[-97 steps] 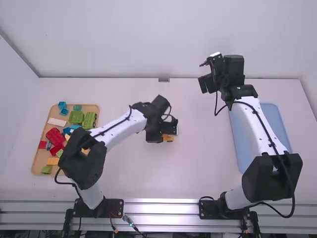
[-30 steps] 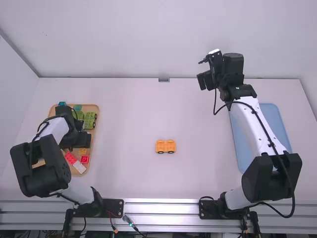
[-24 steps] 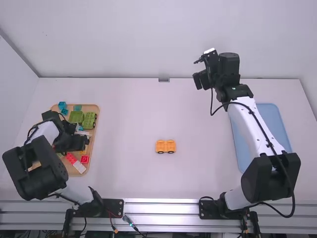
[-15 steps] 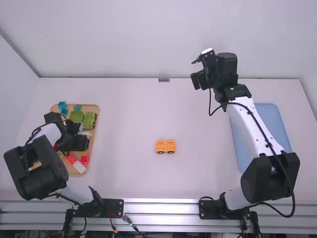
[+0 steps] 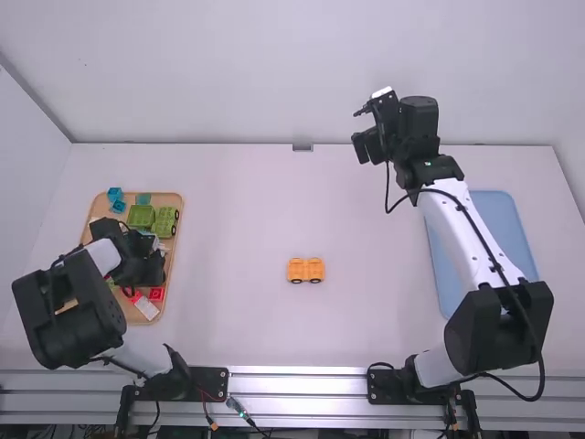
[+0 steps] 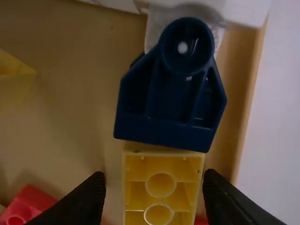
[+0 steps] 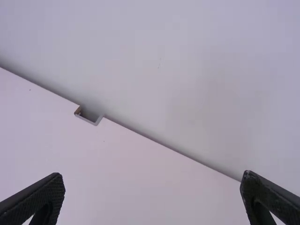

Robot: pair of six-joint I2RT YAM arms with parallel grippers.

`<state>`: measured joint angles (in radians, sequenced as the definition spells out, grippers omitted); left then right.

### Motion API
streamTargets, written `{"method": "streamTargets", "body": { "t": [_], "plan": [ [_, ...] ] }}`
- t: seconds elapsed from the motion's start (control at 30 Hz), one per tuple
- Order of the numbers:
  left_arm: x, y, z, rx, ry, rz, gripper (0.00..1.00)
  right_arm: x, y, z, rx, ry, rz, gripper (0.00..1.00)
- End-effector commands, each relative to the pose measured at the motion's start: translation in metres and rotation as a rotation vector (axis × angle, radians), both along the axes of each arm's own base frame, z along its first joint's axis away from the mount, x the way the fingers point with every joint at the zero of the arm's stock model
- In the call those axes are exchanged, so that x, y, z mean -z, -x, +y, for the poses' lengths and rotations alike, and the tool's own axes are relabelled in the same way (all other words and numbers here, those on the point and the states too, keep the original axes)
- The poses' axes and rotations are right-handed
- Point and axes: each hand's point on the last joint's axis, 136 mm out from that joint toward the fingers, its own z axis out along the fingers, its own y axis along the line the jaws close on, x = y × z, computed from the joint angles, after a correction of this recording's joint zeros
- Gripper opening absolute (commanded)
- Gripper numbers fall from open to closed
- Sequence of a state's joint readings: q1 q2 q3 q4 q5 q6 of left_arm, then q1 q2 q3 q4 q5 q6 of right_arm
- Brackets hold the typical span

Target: Assemble lego blocks to make yellow taxi

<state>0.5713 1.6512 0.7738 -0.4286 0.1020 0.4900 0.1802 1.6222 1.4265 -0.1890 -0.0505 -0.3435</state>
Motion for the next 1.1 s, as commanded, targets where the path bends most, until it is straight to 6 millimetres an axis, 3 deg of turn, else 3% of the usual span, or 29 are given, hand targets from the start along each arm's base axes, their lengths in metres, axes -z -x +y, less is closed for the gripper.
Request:
{"method": "streamTargets", "body": {
  "t": [0.0,0.1,0.3,0.33,0.57,0.67,0.77,0.8,0.9,0.97,1.07],
  "plan": [
    [0.003,0.002,-0.005,0.0,0.02,0.004,0.53,-0.021,-0.003,0.001,-0.002,-0.013,-0.044,0.99],
    [0.003,0.001,-0.004,-0.004,0.018,0.001,0.41,-0.021,-0.003,0.001,-0.002,-0.013,-0.045,0.99],
    [-0.001,0.001,-0.005,-0.008,0.029,0.011,0.33,-0.019,-0.002,0.001,-0.003,-0.015,-0.037,0.99],
    [-0.003,0.0,-0.004,-0.019,0.033,0.012,0.25,-0.019,-0.002,0.001,-0.006,-0.013,-0.037,0.99],
    [-0.013,-0.006,-0.002,-0.07,0.044,0.009,0.08,-0.019,-0.002,0.001,-0.005,-0.015,-0.035,0.99],
    [-0.022,-0.01,0.002,-0.096,0.044,0.001,0.06,-0.02,-0.002,0.004,-0.021,-0.019,-0.041,0.99],
    [-0.053,-0.033,-0.008,-0.06,0.086,-0.109,0.08,-0.024,0.001,0.018,-0.094,-0.064,-0.046,0.99],
    [-0.053,-0.033,-0.008,-0.06,0.086,-0.109,0.08,-0.024,0.001,0.018,-0.094,-0.064,-0.046,0.99],
    [-0.092,-0.058,-0.031,0.056,0.143,-0.282,0.17,-0.023,0.001,0.031,-0.185,-0.113,-0.046,0.99],
    [-0.119,-0.072,-0.052,0.149,0.189,-0.406,0.17,-0.015,-0.002,0.043,-0.277,-0.166,-0.035,0.99],
    [-0.167,-0.092,-0.11,0.43,0.26,-0.64,0.19,0.004,-0.002,0.074,-0.491,-0.304,0.0,0.99]
  ]
}}
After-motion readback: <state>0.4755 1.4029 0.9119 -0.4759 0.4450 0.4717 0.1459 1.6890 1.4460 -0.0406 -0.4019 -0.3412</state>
